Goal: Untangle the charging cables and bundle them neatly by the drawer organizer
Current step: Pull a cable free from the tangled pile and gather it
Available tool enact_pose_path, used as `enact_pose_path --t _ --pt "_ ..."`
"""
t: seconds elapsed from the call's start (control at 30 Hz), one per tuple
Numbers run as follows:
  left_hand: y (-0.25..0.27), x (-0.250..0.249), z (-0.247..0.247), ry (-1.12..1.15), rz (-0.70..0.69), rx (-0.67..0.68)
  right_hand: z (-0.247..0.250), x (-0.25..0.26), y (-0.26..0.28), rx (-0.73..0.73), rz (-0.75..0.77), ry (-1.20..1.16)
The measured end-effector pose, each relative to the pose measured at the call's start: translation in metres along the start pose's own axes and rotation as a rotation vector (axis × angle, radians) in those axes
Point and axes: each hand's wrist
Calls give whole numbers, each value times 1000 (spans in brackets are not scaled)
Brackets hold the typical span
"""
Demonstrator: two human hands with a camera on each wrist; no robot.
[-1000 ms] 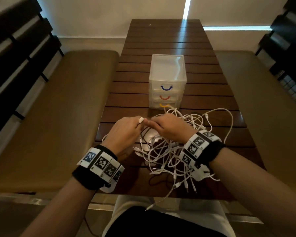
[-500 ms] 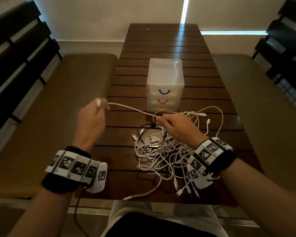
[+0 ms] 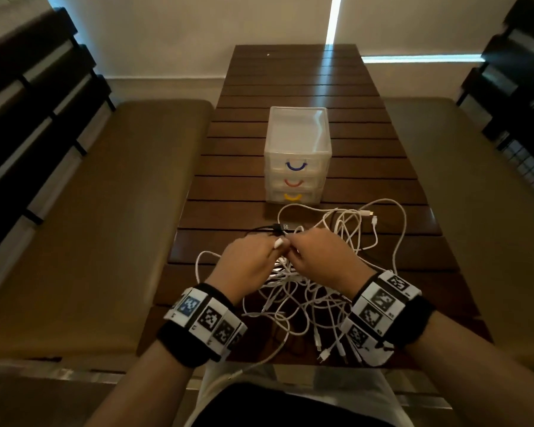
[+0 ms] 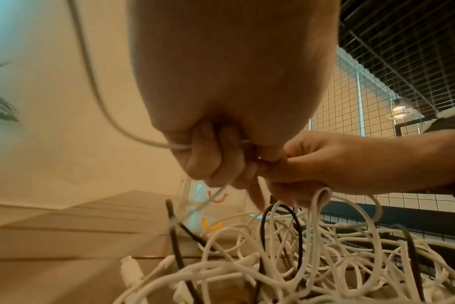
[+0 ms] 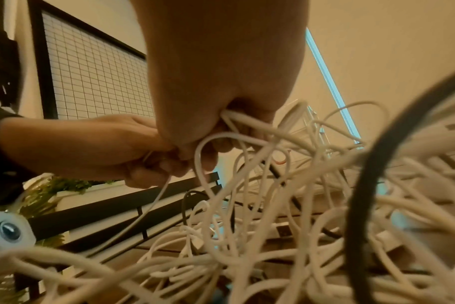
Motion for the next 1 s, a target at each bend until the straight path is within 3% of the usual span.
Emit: enact_pose_path --t 0.17,0.4,0.5,0.57,0.63,0.67,0.73,0.77,0.8,0.87,0.93,1.0 --pt "2 9 16 139 -93 -97 9 -2 -4 -15 45 -130" --pt "19 25 80 652 -41 -471 39 -18 -20 -194 -24 -215" --pt "26 34 102 913 65 -750 50 -22 -26 -317 -37 -210" --pt "29 46 103 917 140 -803 51 -24 -28 -386 -65 -172" --pt "28 67 92 790 245 -689 47 -21 -26 -382 -51 -133" --pt "27 79 83 615 327 -591 44 -18 -24 -313 -50 -103" --pt "28 90 66 147 457 -365 36 -10 -22 -40 -79 -10" --pt "28 88 58 19 454 -290 33 -6 -22 96 -86 37" --pt "29 79 51 -12 418 -251 30 -2 -22 191 -88 66" --pt "27 54 41 64 240 -228 27 7 -24 238 -72 68" --pt "21 30 29 128 48 -128 28 15 -27 172 -18 77" --pt "12 14 21 95 -26 -19 30 17 -29 125 26 88"
Point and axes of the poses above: each hand's wrist, its own y-axis away from the middle knuckle, its own z-axis out of the back of the hand, x = y × z, and after that the axes turned 4 degrees about x, right-handed
